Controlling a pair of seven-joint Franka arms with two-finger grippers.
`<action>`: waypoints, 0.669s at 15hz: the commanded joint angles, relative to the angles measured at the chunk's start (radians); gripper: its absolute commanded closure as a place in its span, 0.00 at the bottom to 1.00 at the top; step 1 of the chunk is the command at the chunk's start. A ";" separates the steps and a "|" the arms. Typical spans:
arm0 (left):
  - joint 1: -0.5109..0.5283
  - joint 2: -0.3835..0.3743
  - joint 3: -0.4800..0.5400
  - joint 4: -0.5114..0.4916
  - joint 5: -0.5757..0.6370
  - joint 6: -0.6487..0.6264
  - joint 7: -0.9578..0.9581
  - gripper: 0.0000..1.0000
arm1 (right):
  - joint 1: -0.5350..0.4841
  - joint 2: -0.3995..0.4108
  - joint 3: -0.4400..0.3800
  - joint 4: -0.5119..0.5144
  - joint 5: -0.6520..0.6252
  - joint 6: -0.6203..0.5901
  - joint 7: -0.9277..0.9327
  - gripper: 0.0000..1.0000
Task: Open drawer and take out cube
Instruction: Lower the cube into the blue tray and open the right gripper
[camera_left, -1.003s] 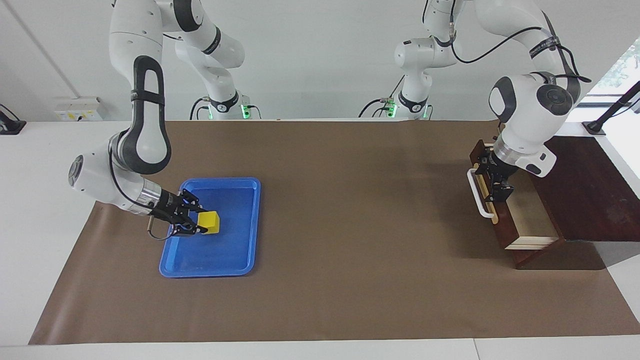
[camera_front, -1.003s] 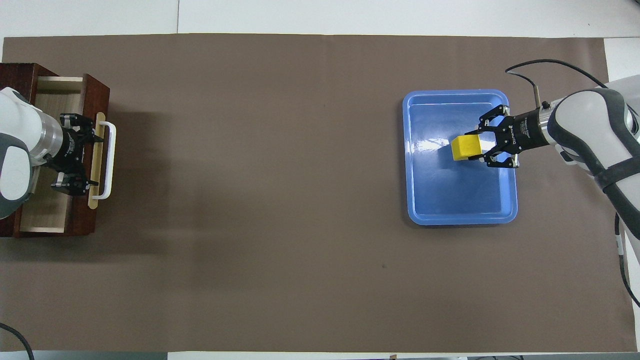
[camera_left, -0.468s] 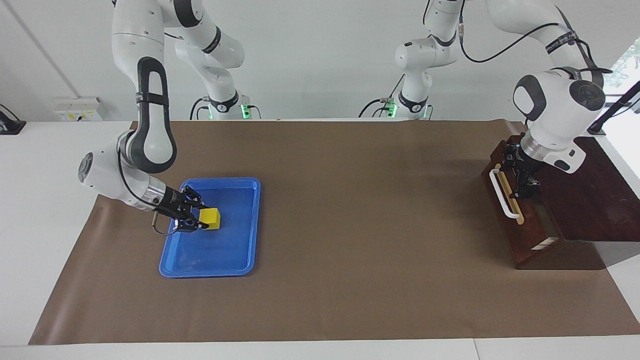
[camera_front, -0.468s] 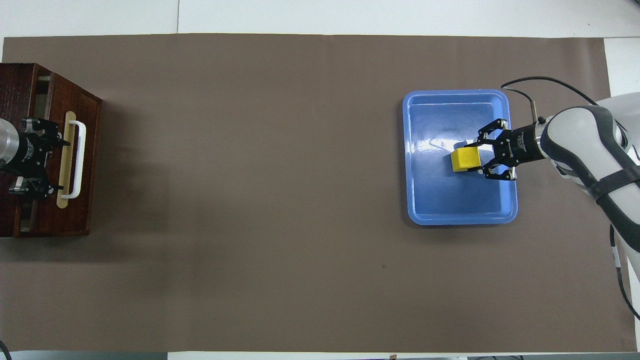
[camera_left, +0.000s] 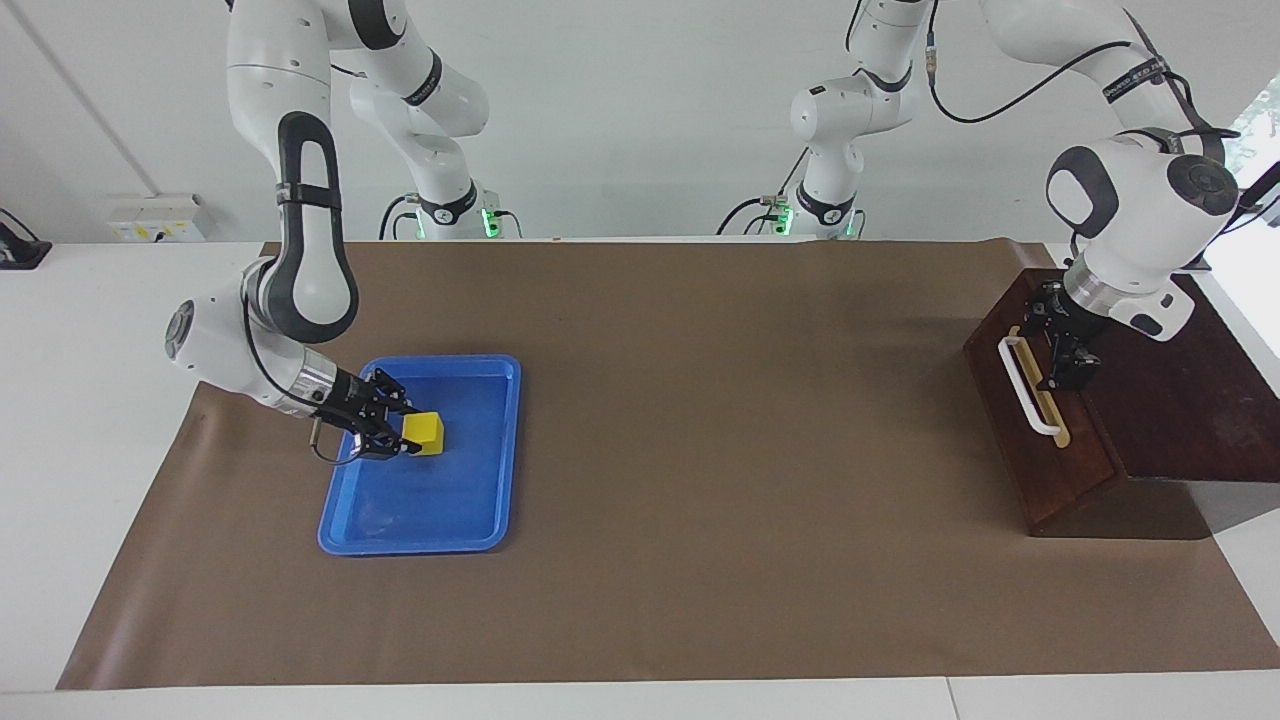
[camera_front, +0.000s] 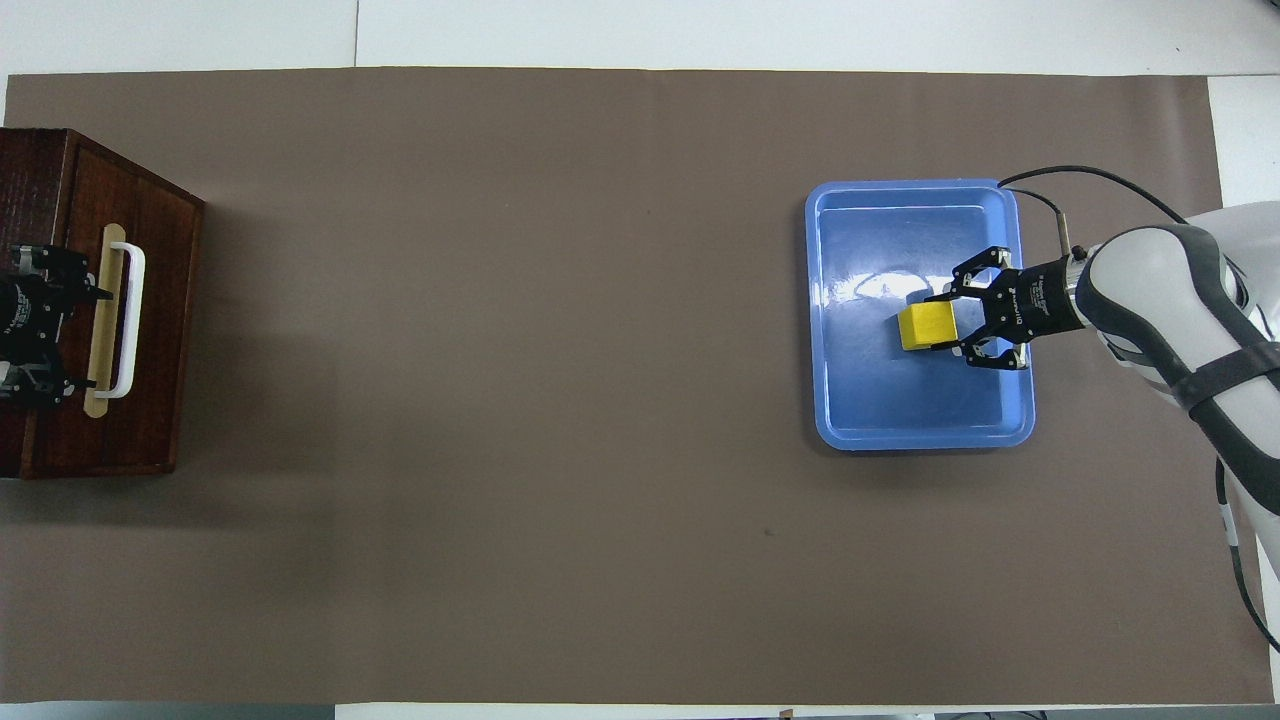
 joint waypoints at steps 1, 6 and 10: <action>0.052 -0.010 0.004 -0.003 0.030 0.007 0.079 0.00 | 0.004 -0.027 0.005 -0.047 0.024 0.034 -0.046 0.54; 0.032 -0.019 -0.005 0.101 0.027 -0.118 0.084 0.00 | 0.018 -0.027 0.003 -0.025 0.016 0.017 -0.040 0.00; -0.034 -0.068 -0.008 0.103 0.027 -0.168 0.098 0.00 | 0.044 -0.126 0.003 0.007 -0.071 -0.044 -0.034 0.00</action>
